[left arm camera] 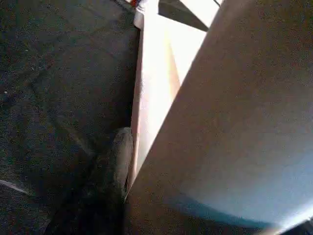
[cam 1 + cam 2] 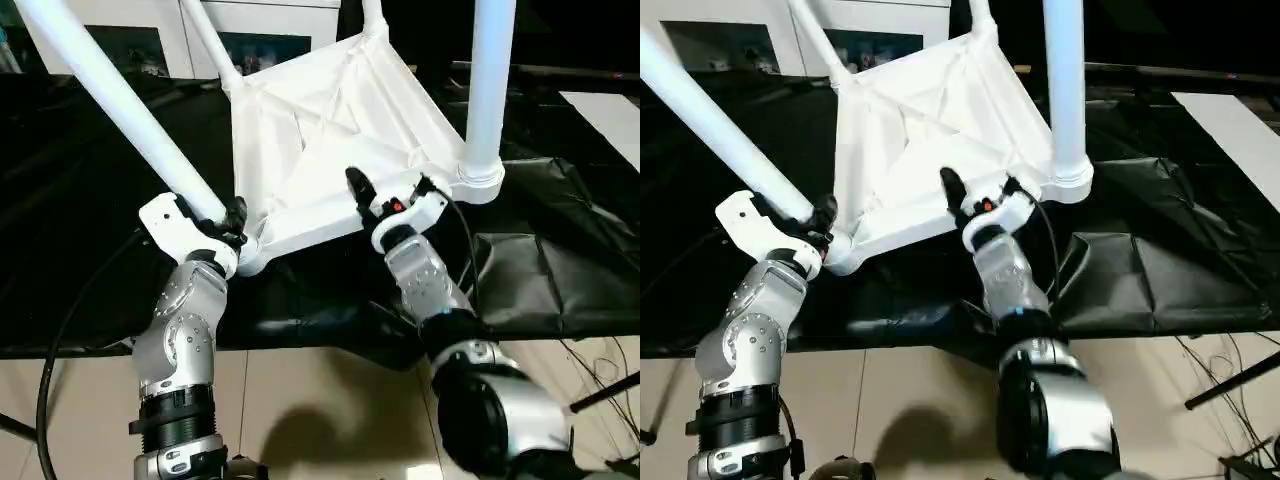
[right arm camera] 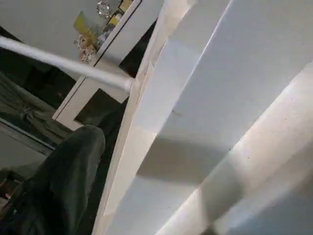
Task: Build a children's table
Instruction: Flip table
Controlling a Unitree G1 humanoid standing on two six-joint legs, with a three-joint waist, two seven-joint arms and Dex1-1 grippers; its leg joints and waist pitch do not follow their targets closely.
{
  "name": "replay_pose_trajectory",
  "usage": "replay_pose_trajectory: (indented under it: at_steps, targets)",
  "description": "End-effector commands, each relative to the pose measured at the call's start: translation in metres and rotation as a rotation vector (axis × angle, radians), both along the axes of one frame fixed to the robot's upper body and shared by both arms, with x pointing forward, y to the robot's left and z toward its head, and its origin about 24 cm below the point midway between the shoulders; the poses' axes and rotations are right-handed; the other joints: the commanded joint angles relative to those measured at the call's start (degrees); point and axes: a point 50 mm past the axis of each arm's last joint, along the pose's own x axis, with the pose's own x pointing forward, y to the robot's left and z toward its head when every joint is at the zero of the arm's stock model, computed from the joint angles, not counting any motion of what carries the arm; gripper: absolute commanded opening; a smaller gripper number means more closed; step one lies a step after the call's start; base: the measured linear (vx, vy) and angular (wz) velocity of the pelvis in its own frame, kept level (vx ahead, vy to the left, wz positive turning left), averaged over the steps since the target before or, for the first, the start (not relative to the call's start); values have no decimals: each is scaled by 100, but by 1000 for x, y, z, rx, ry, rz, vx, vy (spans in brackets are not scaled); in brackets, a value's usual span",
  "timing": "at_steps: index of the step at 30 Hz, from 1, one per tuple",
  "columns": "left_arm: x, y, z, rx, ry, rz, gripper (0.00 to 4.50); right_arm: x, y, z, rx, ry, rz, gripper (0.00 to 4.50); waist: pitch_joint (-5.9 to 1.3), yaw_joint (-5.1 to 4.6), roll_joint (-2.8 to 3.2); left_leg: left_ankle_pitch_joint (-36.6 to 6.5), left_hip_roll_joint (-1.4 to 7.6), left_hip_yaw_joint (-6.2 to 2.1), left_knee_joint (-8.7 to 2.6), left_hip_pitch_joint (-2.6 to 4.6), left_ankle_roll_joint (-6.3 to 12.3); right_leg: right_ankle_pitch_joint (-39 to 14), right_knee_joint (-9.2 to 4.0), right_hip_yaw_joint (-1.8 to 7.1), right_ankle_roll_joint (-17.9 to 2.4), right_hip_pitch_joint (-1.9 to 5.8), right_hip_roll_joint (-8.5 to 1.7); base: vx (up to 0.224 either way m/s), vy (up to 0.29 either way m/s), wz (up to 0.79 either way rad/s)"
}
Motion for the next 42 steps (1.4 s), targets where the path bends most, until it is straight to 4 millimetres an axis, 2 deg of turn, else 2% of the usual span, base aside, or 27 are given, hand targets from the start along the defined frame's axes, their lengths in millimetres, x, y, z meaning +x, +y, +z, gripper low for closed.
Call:
replay_pose_trajectory:
  at_steps: [1,2,3,10,14,19,20,23,25,28,30,32,33,34,35,37,38,39,42]
  targets:
    - [-4,-20,-8,-126,28,-77,256,3,0,4,-15,9,-8,415,-464,12,-63,212,378,-134,-290,167,707,1302,-279,240,-1409,244,-521,0,0,0]
    - [-5,-18,-8,-126,27,-70,256,4,1,4,-7,16,-10,413,-463,1,-119,154,385,-127,-294,171,673,1224,-286,239,-1395,245,-516,0,0,0]
    - [-4,-18,-7,-126,26,-69,256,4,1,4,-4,16,-9,396,-463,11,-103,119,384,-133,-300,172,649,1164,-285,238,-1393,246,-525,0,0,0]
    - [-5,-16,-5,-129,25,-62,256,7,2,6,15,7,-19,342,-467,10,-129,89,392,-134,-299,185,594,1257,-277,239,-1415,236,-519,0,0,0]
    - [-3,-15,-4,-128,22,-61,256,8,-1,6,37,15,-40,304,-475,18,-79,102,390,-139,-293,192,579,1400,-265,241,-1453,239,-515,0,0,0]
    - [-1,-17,-4,-124,21,-76,256,9,-5,6,27,17,-55,262,-484,18,-84,79,391,-138,-289,189,565,1470,-263,241,-1497,253,-517,0,0,0]
    - [-1,-17,-4,-123,22,-78,256,9,-6,5,22,18,-58,256,-480,16,-61,50,393,-142,-293,187,553,1446,-263,238,-1518,252,-517,0,0,0]
    - [0,-14,-4,-116,31,-50,256,9,-8,4,12,17,-62,243,-480,15,-62,13,395,-138,-292,201,537,1420,-273,240,-1533,242,-513,0,0,0]
    - [1,-13,-4,-116,25,-65,312,9,-11,4,6,15,-70,237,-479,17,-49,-29,400,-144,-299,202,507,1362,-275,237,-1533,244,-516,0,0,0]
    - [2,-9,-4,-108,23,-54,327,10,-14,4,2,16,-83,233,-476,25,-57,-97,393,-134,-303,208,444,1298,-281,238,-1548,240,-513,0,0,0]
    - [4,-2,-1,-102,0,-22,348,11,-17,6,-8,10,-99,231,-471,39,-34,-206,402,-139,-314,215,406,1167,-301,240,-1516,235,-521,0,0,0]
    - [4,1,0,-103,-11,-10,370,12,-19,7,-14,6,-106,231,-468,39,-40,-253,405,-139,-322,216,376,1116,-305,237,-1506,233,-519,0,0,0]
    - [5,14,5,-129,-56,42,370,14,-24,10,-21,-3,-131,230,-468,41,-55,-306,409,-139,-328,224,340,1048,-312,237,-1480,229,-522,0,0,0]
    - [5,18,6,-134,-68,56,370,14,-26,11,-24,-6,-136,230,-465,43,-48,-318,405,-139,-331,221,327,1024,-313,238,-1482,230,-525,0,0,0]
    - [4,32,11,-153,-109,115,370,15,-32,14,-42,-18,-153,230,-460,46,-56,-394,397,-135,-341,230,286,901,-325,237,-1463,218,-520,0,0,0]
    - [3,45,16,-178,-146,160,370,17,-38,16,-60,-26,-165,230,-449,47,-71,-500,401,-132,-354,225,220,740,-339,239,-1428,216,-529,0,0,0]
    - [1,63,25,-206,-209,195,370,18,-49,18,-82,-30,-198,229,-451,48,-71,-510,398,-133,-360,226,182,679,-339,236,-1400,213,-526,0,0,0]
    - [1,63,25,-206,-209,195,370,18,-49,18,-82,-30,-198,227,-456,52,-63,-493,390,-134,-355,228,169,679,-331,235,-1390,210,-522,0,0,0]
    - [-3,81,33,-238,-262,230,370,18,-65,18,-110,-24,-245,224,-456,43,-41,-495,388,-128,-360,232,119,714,-325,238,-1363,196,-509,0,0,0]
